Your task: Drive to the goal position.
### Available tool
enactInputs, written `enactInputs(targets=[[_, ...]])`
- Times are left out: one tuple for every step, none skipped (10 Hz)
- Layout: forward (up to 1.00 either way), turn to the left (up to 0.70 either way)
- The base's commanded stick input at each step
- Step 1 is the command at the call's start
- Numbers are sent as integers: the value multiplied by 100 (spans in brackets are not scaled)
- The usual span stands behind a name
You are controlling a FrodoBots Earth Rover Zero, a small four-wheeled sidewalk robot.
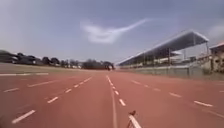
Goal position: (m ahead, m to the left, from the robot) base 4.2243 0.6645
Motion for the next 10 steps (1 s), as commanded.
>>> enactInputs(targets=[[70,0],[70,0],[70,0],[70,0],[70,0],[70,0],[70,0],[70,0],[70,0],[70,0]])
